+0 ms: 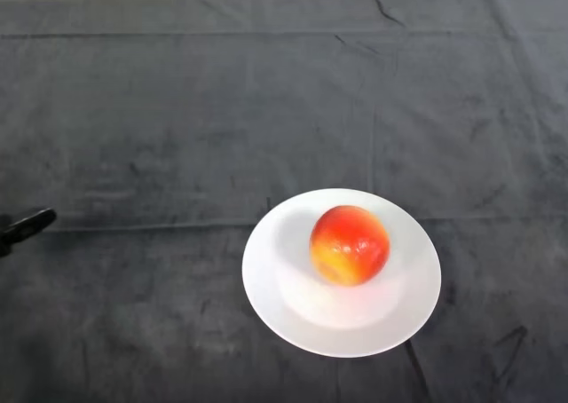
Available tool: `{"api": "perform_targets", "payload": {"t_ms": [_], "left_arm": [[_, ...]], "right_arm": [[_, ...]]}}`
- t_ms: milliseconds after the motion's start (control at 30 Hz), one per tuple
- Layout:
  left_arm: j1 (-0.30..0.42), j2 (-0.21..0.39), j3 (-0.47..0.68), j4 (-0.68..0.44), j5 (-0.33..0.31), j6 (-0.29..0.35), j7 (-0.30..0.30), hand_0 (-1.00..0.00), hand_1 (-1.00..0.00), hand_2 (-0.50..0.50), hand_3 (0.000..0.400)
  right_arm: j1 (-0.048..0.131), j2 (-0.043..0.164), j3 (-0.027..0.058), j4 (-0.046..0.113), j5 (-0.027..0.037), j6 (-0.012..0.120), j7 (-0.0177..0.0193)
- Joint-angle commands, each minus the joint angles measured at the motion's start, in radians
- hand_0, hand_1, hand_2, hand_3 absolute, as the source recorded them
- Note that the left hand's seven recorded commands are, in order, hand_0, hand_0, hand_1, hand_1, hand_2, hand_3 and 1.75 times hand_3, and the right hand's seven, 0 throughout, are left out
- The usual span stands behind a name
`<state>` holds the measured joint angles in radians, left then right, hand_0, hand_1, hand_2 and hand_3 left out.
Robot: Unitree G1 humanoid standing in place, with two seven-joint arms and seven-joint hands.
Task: Move the apple to the plate
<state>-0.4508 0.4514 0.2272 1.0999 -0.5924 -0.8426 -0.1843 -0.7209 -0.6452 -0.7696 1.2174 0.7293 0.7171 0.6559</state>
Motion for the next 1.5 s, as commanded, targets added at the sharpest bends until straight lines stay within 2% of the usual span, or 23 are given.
{"api": "perform_targets", "payload": {"t_ms": [33, 400, 600, 933, 1200, 1500], "left_arm": [[-0.028, 0.08, 0.037, 0.041, -0.017, -0.021, -0.004, 0.0, 0.0, 0.0, 0.0], [-0.012, 0.127, 0.163, 0.087, -0.082, -0.003, -0.022, 0.0, 0.0, 0.0, 0.0], [0.013, 0.15, 0.25, 0.102, -0.144, 0.028, -0.039, 0.0, 0.0, 0.0, 0.0], [-0.025, 0.145, 0.361, 0.132, -0.22, 0.095, 0.003, 0.0, 0.0, 0.0, 0.0], [-0.044, 0.145, 0.413, 0.137, -0.247, 0.129, 0.009, 0.0, 0.0, 0.0, 0.0], [-0.058, 0.144, 0.439, 0.137, -0.244, 0.142, 0.004, 0.0, 0.0, 0.0, 0.0]], "right_arm": [[-0.012, -0.02, -0.0143, -0.003, 0.0192, -0.002, 0.0006], [-0.013, -0.021, -0.0143, 0.0, 0.0186, -0.002, 0.0021], [-0.014, -0.022, -0.0143, 0.001, 0.0183, -0.002, 0.0029], [-0.015, -0.023, -0.0143, 0.004, 0.0177, -0.002, 0.0042], [-0.016, -0.024, -0.0143, 0.006, 0.0172, -0.002, 0.0052], [-0.016, -0.024, -0.0142, 0.007, 0.0166, -0.002, 0.0061]]}}
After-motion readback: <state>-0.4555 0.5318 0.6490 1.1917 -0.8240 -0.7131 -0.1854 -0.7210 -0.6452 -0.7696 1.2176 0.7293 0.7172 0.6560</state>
